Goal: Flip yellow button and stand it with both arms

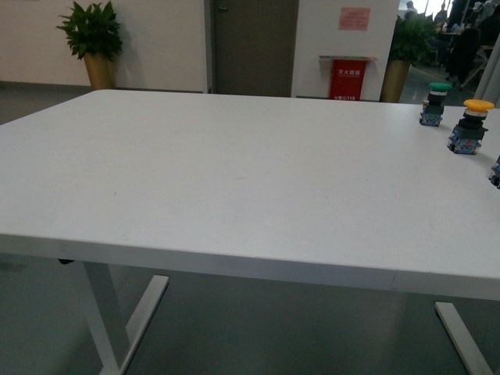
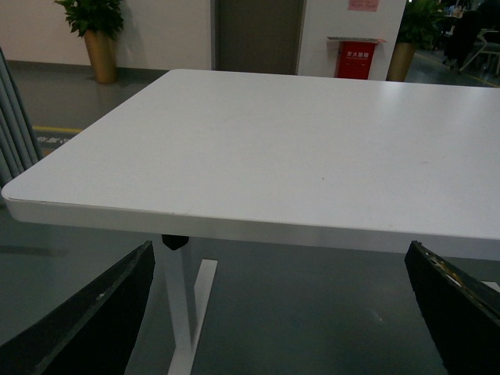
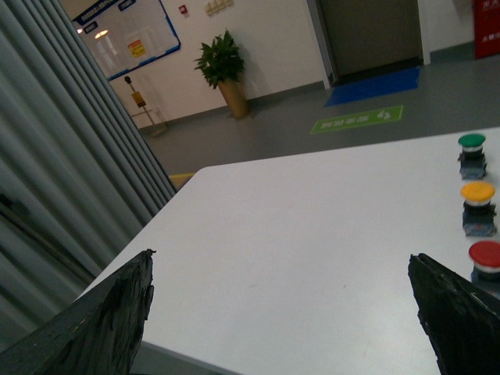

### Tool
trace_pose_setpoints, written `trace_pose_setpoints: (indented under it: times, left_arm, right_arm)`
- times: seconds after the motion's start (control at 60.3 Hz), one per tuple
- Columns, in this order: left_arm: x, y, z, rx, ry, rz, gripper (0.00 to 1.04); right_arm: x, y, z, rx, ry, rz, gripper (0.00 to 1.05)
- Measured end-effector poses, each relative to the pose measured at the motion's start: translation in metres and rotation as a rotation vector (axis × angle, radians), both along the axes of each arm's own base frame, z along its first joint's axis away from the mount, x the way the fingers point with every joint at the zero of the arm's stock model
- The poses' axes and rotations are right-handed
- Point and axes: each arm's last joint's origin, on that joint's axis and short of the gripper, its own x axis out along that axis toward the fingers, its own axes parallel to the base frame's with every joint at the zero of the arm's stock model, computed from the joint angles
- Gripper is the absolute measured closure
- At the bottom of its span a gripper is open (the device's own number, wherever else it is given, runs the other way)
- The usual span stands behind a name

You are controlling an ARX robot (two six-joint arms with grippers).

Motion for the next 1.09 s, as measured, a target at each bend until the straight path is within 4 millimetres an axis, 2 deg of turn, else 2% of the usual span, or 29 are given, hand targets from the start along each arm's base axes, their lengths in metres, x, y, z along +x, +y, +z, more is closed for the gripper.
trace_pose_setpoints:
  times: [0.066,0.1,0.182,0.431,0.564,0.763,1.095]
  left_arm:
    - [0.0,0.0,0.0,0.0,0.0,0.0,0.06]
    - [0.0,0.0,0.0,0.0,0.0,0.0,0.06]
    - [0.0,0.0,0.0,0.0,0.0,0.0,0.06]
    - [0.0,0.0,0.0,0.0,0.0,0.0,0.06]
    - [0.0,0.0,0.0,0.0,0.0,0.0,0.06]
    - [0.0,0.0,0.0,0.0,0.0,0.0,0.06]
    - [0.0,0.0,0.0,0.0,0.0,0.0,0.06]
  right_arm:
    - [-0.005,0.006,-0.012,-0.091,-0.026,-0.167,0.17]
    - [-0.009,0.011,-0.024,-0.17,-0.051,-0.249,0.25]
    - [-0.016,0.015,-0.051,-0.298,-0.076,-0.351,0.39]
    - [-0.024,0.015,-0.115,-0.399,-0.048,-0.378,0.8]
    - [-0.029,0.015,-0.133,-0.405,-0.074,-0.382,1.02]
    - [-0.029,0.015,-0.168,-0.41,-0.064,-0.38,1.01]
    - [-0.029,0.015,-0.188,-0.41,-0.064,-0.38,1.01]
